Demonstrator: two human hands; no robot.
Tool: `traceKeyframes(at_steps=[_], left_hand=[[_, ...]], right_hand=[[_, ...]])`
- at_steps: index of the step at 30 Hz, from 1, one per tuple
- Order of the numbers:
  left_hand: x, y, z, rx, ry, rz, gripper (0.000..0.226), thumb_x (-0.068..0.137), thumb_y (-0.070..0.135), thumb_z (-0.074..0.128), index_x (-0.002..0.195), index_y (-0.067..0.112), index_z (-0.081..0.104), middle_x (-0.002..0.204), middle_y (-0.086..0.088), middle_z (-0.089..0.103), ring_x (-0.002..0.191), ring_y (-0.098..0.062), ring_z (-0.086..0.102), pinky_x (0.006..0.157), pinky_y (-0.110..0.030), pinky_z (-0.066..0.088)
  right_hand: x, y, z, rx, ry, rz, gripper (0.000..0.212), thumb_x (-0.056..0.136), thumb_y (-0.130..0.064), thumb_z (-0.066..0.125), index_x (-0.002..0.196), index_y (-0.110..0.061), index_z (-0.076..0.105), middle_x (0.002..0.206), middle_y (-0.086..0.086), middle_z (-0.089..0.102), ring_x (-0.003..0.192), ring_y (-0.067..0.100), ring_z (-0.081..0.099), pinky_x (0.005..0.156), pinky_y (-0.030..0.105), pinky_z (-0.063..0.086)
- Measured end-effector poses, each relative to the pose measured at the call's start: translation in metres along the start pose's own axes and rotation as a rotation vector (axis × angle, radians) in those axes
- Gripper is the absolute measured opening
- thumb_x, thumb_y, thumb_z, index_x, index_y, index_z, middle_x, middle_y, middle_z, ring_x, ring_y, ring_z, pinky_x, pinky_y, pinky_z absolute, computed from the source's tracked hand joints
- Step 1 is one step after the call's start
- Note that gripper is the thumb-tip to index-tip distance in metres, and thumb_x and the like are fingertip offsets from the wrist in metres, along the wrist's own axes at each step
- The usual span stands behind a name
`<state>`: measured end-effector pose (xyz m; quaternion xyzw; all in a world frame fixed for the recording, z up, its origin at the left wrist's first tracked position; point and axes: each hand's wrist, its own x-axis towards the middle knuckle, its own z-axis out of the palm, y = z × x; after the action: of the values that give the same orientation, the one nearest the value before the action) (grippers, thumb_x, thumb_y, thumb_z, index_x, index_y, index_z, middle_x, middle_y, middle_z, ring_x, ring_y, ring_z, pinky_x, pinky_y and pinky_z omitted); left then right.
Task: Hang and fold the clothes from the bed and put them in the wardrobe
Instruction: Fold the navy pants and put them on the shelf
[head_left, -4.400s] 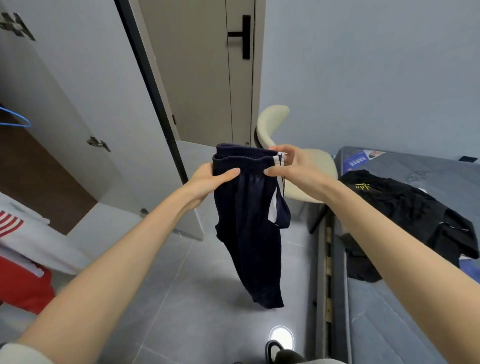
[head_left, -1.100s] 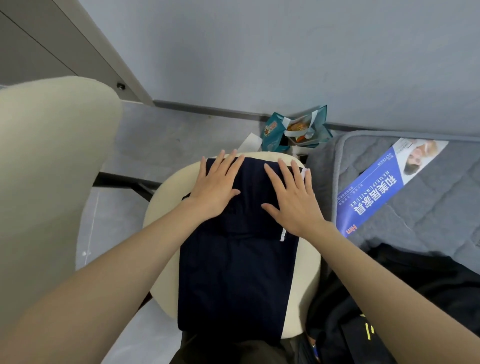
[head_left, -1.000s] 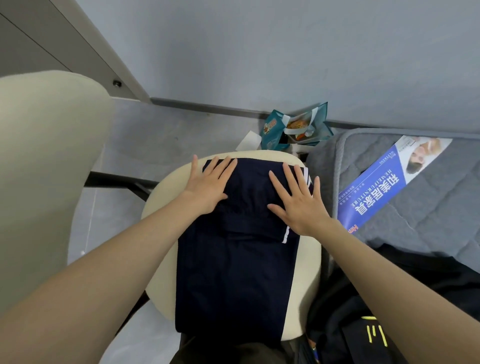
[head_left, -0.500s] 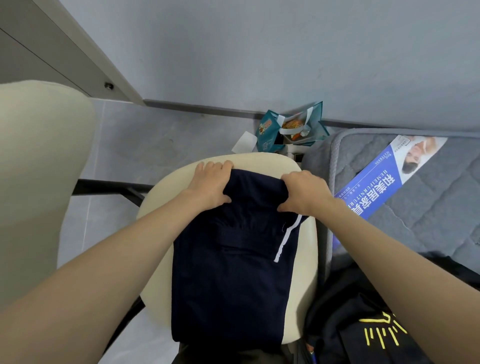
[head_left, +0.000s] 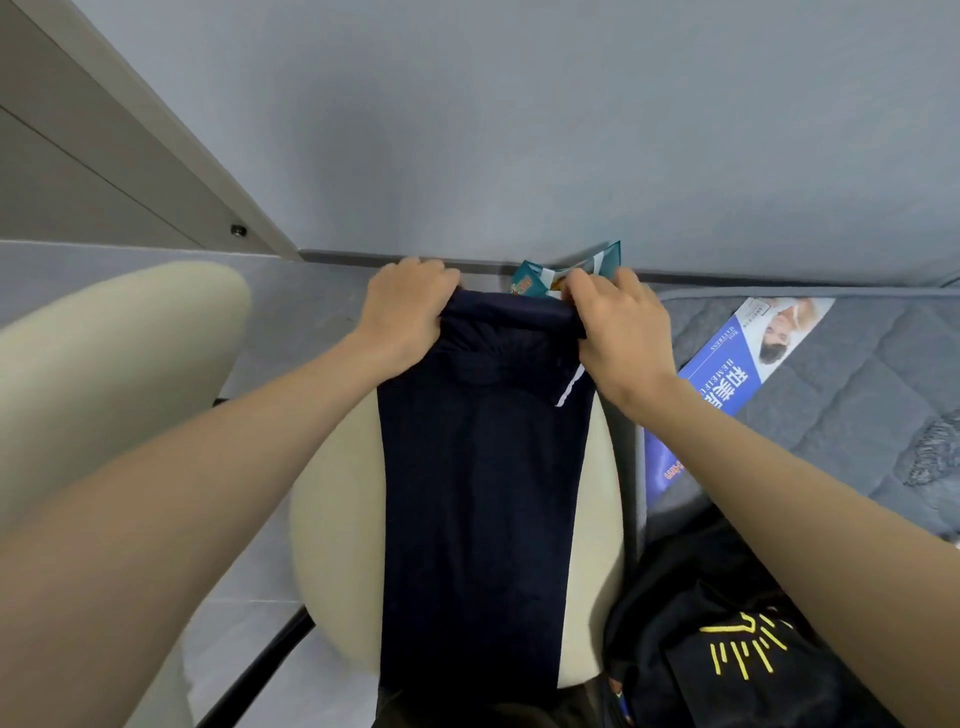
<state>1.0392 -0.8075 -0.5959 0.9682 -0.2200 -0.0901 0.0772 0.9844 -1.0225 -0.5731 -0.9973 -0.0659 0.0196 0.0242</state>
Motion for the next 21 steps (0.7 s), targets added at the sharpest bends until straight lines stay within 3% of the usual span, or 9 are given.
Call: traceKeyframes(at_steps=[2, 5, 7, 11, 14, 17, 19, 21], left_hand=[[-0.005, 0.003, 0.002, -0.012, 0.105, 0.003, 0.035, 0.078, -0.004, 0.055, 0.108, 0.015, 0.060, 0.102, -0.004, 0.064, 0.093, -0.028, 0.053, 0.069, -0.031, 0.030], [-0.036, 0.005, 0.021, -0.014, 0.124, 0.040, 0.044, 0.073, -0.010, 0.056, 0.111, 0.012, 0.056, 0.100, -0.008, 0.063, 0.090, -0.030, 0.052, 0.070, -0.032, 0.029], [-0.064, 0.007, 0.043, 0.029, 0.072, 0.084, 0.057, 0.070, -0.013, 0.058, 0.122, 0.011, 0.053, 0.102, -0.009, 0.061, 0.091, -0.030, 0.051, 0.072, -0.034, 0.033], [-0.110, 0.017, 0.080, 0.120, -0.094, 0.053, 0.080, 0.073, -0.010, 0.059, 0.143, 0.018, 0.033, 0.102, -0.002, 0.056, 0.091, -0.024, 0.048, 0.080, -0.032, 0.034], [-0.132, 0.022, 0.100, 0.102, -0.210, 0.023, 0.084, 0.075, -0.007, 0.058, 0.144, 0.024, 0.024, 0.099, 0.003, 0.057, 0.088, -0.020, 0.047, 0.081, -0.029, 0.033], [-0.150, 0.023, 0.114, 0.019, -0.349, -0.006, 0.085, 0.077, 0.010, 0.064, 0.145, 0.029, 0.017, 0.104, 0.004, 0.058, 0.094, -0.021, 0.050, 0.083, -0.029, 0.035], [-0.156, 0.023, 0.117, -0.042, -0.368, -0.007, 0.077, 0.079, 0.030, 0.065, 0.144, 0.026, 0.025, 0.109, 0.004, 0.055, 0.101, -0.021, 0.051, 0.087, -0.031, 0.036], [-0.160, 0.025, 0.115, -0.144, -0.221, 0.021, 0.055, 0.082, 0.040, 0.062, 0.131, 0.019, 0.051, 0.105, 0.002, 0.054, 0.098, -0.020, 0.051, 0.084, -0.031, 0.038]], right_hand=[[-0.005, -0.003, 0.001, -0.041, 0.074, -0.020, 0.040, 0.063, 0.012, 0.061, 0.097, -0.008, 0.053, 0.086, 0.009, 0.061, 0.084, 0.031, 0.047, 0.065, 0.034, 0.026], [-0.034, -0.010, 0.020, -0.119, 0.075, -0.133, 0.048, 0.054, 0.011, 0.065, 0.098, -0.007, 0.058, 0.084, 0.009, 0.060, 0.079, 0.032, 0.053, 0.066, 0.038, 0.038], [-0.063, -0.014, 0.039, -0.174, 0.037, -0.191, 0.051, 0.053, 0.009, 0.067, 0.100, -0.009, 0.061, 0.081, 0.006, 0.058, 0.078, 0.030, 0.055, 0.069, 0.036, 0.043], [-0.107, -0.021, 0.070, -0.159, -0.015, -0.198, 0.059, 0.046, 0.009, 0.063, 0.100, -0.011, 0.054, 0.071, 0.002, 0.053, 0.067, 0.026, 0.050, 0.069, 0.034, 0.032], [-0.130, -0.027, 0.082, -0.114, -0.168, -0.187, 0.057, 0.049, 0.001, 0.069, 0.100, -0.012, 0.049, 0.067, 0.000, 0.053, 0.064, 0.026, 0.052, 0.065, 0.034, 0.036], [-0.145, -0.032, 0.089, -0.097, -0.458, -0.167, 0.052, 0.065, -0.016, 0.067, 0.113, -0.015, 0.048, 0.083, -0.002, 0.058, 0.081, 0.025, 0.054, 0.076, 0.034, 0.032], [-0.145, -0.037, 0.089, -0.040, -0.554, -0.116, 0.044, 0.071, -0.025, 0.057, 0.113, -0.017, 0.045, 0.087, -0.004, 0.059, 0.087, 0.024, 0.052, 0.082, 0.034, 0.029], [-0.141, -0.043, 0.081, 0.093, -0.457, -0.028, 0.030, 0.072, -0.031, 0.053, 0.100, -0.019, 0.051, 0.080, -0.006, 0.061, 0.083, 0.023, 0.052, 0.077, 0.034, 0.031]])
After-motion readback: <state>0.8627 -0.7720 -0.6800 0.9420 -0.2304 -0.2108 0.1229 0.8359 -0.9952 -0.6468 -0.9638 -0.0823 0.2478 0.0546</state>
